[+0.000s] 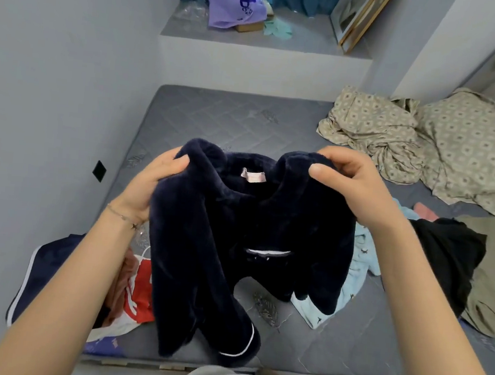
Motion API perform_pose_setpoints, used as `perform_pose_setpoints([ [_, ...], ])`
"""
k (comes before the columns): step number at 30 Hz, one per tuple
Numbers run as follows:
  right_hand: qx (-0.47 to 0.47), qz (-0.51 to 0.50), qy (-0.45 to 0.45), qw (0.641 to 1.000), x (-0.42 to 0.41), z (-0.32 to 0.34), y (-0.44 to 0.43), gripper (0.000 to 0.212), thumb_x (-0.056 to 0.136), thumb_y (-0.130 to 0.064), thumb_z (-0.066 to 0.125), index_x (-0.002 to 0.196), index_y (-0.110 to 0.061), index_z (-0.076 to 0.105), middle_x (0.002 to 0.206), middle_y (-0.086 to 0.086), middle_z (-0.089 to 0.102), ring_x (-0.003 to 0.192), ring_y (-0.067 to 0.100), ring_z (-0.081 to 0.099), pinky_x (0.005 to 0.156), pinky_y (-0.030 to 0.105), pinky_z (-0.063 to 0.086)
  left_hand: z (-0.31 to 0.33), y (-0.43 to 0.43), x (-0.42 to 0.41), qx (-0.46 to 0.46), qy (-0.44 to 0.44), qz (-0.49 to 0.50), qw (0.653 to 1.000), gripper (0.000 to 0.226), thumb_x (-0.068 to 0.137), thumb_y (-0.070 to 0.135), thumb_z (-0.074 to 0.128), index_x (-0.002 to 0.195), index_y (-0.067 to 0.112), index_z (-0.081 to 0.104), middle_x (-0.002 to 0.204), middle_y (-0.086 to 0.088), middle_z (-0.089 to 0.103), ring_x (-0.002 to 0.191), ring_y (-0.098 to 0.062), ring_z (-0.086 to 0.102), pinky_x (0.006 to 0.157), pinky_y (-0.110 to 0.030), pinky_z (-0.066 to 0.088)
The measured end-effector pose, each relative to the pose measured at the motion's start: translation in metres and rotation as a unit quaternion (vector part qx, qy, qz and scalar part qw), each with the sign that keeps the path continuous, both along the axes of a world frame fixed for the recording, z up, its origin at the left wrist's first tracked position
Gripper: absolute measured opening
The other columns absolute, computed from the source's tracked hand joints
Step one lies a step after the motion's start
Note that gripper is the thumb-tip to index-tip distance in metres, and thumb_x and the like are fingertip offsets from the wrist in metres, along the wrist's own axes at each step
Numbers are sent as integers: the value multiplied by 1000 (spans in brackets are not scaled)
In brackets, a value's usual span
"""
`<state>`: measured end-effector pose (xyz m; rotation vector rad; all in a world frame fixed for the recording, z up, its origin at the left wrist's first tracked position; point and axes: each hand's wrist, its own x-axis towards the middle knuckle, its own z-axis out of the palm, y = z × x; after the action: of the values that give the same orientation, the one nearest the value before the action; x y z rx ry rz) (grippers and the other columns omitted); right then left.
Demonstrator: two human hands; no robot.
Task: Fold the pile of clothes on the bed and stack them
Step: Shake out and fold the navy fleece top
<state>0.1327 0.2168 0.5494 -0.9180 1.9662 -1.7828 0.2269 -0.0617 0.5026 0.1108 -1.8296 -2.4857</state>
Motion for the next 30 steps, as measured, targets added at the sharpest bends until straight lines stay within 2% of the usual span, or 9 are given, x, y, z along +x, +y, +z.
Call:
perform_pose_setpoints([
  [4, 90, -76, -68, 991, -42, -53, 4, 25, 93, -15, 64, 69, -22, 65, 60, -15, 58, 57, 0, 54, 59, 16, 42, -66, -30, -41, -104, -100, 17, 989, 6, 89, 20, 61, 88, 16, 65, 83, 2, 67, 77, -9, 62, 73, -27, 50],
  [8, 257, -199, -16, 946, -76, -156, -1, 23, 93, -29, 66, 72, -22, 60, 58, -11, 51, 58, 3, 46, 59, 20, 35, -170, -47, -76, -342, -176, 92, 919, 35, 92, 19, 66, 67, 18, 41, 64, 4, 38, 58, -7, 35, 64, -33, 29],
  [10, 303, -234, 9, 924, -84, -196, -7, 21, 93, -34, 64, 75, -26, 56, 60, -12, 51, 60, 3, 46, 55, 15, 33, -207, -47, -90, -357, -199, 142, 901, 30, 93, 19, 64, 71, 10, 45, 68, -1, 41, 62, -11, 36, 67, -33, 31],
  [12, 328, -244, 33, 912, -95, -228, -17, 20, 93, -37, 63, 77, -27, 57, 64, -9, 55, 64, 9, 50, 57, 23, 37, -238, -47, -103, -359, -215, 173, 892, 30, 93, 24, 64, 78, 2, 50, 73, -6, 47, 67, -14, 41, 69, -34, 34],
  [14, 339, -244, 45, 908, -110, -264, -24, 24, 94, -36, 62, 78, -18, 61, 73, 1, 60, 72, 18, 54, 65, 35, 41, -268, -45, -116, -384, -218, 185, 878, 27, 92, 28, 63, 79, 6, 54, 76, -3, 54, 72, -17, 47, 70, -34, 37],
  [18, 349, -248, 57, 902, -149, -343, -39, 32, 94, -35, 62, 86, -4, 68, 79, 12, 61, 80, 31, 57, 70, 39, 43, -337, -54, -143, -427, -216, 195, 856, 28, 90, 36, 58, 81, 10, 60, 81, -10, 63, 81, -31, 59, 73, -41, 45],
  [21, 397, -260, 80, 877, -174, -396, -44, 31, 93, -42, 62, 109, -16, 71, 101, 9, 63, 101, 31, 53, 87, 41, 45, -387, -62, -159, -481, -234, 194, 822, 41, 89, 49, 53, 101, 12, 68, 101, -14, 65, 99, -33, 60, 86, -45, 47],
  [24, 419, -259, 104, 864, -189, -436, -37, 41, 90, -45, 65, 125, -23, 64, 119, 7, 59, 116, 29, 48, 99, 41, 40, -422, -53, -168, -531, -216, 201, 794, 44, 94, 33, 62, 133, 16, 58, 136, -15, 51, 128, -29, 46, 109, -47, 34],
  [30, 443, -238, 95, 859, -180, -483, -2, 54, 89, -43, 66, 136, -17, 57, 132, 13, 55, 125, 34, 47, 107, 47, 35, -459, -5, -180, -594, -158, 68, 786, 53, 97, 35, 57, 148, 27, 41, 158, -7, 27, 148, -25, 19, 120, -48, 2],
])
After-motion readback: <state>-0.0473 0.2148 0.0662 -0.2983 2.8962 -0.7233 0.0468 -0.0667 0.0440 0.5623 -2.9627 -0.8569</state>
